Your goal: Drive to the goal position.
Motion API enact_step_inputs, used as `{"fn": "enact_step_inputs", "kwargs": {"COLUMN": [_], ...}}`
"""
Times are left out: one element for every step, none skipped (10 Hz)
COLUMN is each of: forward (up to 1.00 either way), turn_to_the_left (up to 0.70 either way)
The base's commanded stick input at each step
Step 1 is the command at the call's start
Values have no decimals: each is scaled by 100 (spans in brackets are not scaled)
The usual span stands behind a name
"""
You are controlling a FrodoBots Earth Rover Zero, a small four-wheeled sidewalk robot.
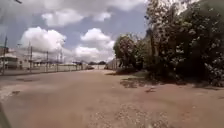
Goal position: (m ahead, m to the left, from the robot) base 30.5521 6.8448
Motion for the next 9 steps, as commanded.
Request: {"fn": "enact_step_inputs", "kwargs": {"forward": [60, 60, 60, 60, 60, 60, 60, 60, 60], "turn_to_the_left": [13, 7, 5, 6, 7, 7, 7, 7, 7]}}
